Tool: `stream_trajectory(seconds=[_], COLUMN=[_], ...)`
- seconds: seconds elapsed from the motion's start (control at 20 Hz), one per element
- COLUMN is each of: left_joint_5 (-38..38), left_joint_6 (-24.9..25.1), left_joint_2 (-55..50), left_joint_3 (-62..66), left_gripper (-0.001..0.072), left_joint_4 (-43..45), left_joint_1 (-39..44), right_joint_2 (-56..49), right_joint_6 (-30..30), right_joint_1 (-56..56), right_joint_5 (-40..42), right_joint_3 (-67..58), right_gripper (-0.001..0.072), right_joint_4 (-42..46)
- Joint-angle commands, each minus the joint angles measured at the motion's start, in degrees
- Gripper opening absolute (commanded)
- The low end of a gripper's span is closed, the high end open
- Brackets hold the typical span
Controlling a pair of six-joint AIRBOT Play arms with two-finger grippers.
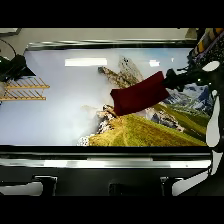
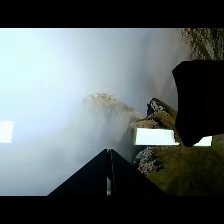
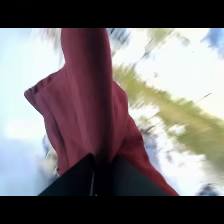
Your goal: Fold the clothes and pants, and hang the long-sleeved shirts on hangers.
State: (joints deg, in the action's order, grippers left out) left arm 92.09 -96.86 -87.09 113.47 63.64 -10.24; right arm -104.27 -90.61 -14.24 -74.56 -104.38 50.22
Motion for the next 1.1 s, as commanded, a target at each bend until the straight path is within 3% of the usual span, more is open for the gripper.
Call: stream_trajectory(seconds=[0.0, 0.35, 0.75, 1.05], left_joint_5=[0.07, 0.04, 1.86, 2.45], left_joint_6=[-0.02, -0.02, 0.0, 0.0], left_joint_2=[-0.02, -0.02, 0.0, 0.0], left_joint_3=[-0.02, -0.02, -0.02, -0.02], left_gripper=[0.0015, 0.0015, 0.0015, 0.0015], left_joint_4=[0.02, 0.02, 0.04, 0.04], left_joint_1=[-0.04, -0.04, -0.04, -0.04], right_joint_2=[0.04, 0.87, 3.8, 4.13], right_joint_6=[-4.81, -8.33, -18.36, -19.19], right_joint_1=[-4.15, -15.39, -29.11, -33.09], right_joint_5=[0.26, -0.17, -7.91, -15.17], right_joint_3=[-6.08, -10.47, -10.47, -9.22], right_gripper=[0.0026, 0.0026, 0.0025, 0.0025], right_joint_4=[5.46, 11.37, 27.56, 39.58])
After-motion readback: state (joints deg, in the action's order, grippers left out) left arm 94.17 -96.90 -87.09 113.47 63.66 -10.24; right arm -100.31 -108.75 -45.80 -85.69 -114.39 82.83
